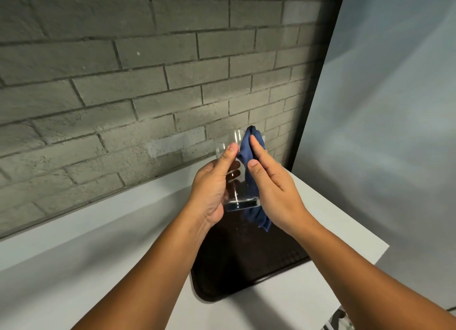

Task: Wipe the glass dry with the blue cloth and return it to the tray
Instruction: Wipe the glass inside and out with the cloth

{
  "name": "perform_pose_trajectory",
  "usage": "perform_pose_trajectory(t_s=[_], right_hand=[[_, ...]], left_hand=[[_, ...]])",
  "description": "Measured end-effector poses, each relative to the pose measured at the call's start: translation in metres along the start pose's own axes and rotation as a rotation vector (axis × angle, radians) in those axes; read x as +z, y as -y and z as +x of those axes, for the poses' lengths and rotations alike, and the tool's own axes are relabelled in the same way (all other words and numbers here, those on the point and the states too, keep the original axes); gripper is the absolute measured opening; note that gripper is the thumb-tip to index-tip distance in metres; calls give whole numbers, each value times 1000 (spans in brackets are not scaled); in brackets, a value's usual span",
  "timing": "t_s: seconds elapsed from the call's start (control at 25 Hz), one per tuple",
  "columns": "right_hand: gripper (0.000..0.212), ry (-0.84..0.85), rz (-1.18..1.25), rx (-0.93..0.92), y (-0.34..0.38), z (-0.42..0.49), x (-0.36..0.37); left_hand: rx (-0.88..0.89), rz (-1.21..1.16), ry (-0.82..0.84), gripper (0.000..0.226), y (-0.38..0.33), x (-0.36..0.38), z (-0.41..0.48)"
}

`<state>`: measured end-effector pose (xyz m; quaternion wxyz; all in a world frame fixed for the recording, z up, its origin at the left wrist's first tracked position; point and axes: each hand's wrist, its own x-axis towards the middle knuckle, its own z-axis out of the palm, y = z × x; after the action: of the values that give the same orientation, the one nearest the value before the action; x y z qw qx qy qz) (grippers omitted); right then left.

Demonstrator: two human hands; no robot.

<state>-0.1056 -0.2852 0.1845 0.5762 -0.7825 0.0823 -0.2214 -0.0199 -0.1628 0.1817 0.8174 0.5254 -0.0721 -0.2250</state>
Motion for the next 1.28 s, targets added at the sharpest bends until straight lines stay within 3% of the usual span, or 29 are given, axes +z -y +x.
perform_pose_trajectory(t_s=[0.08,0.16,0.28,0.4,0.68,0.8,0.88,1.0,1.16,1.28], right_hand=[[48,17,119,44,1,3,0],[46,-9,99,50,3,4,0],[48,-37,-17,-24,6,0,3],[42,3,169,65,2,3,4],[41,-37,237,154,1,2,9],[46,-32,221,100,8,-4,11],[46,-10,187,66,7,-4,8],[43,-20,323,159,7,4,2],[47,-50,248,100,16,-4,3],[41,-53,302,153,12,2,-1]], left_hand=[[14,-2,3,48,3,0,4],[14,31,-49,40,7,1,6],[9,42,-101,55,12,1,8],[-4,7,-78,71,13,1,5],[-31,-7,-48,92,13,4,-3],[-18,41,-64,105,13,1,-4],[10,103,-53,81,9,-2,-1],[4,107,28,40,4,-2,-2],[38,44,49,35,1,1,-4],[24,31,-24,45,7,5,-4]])
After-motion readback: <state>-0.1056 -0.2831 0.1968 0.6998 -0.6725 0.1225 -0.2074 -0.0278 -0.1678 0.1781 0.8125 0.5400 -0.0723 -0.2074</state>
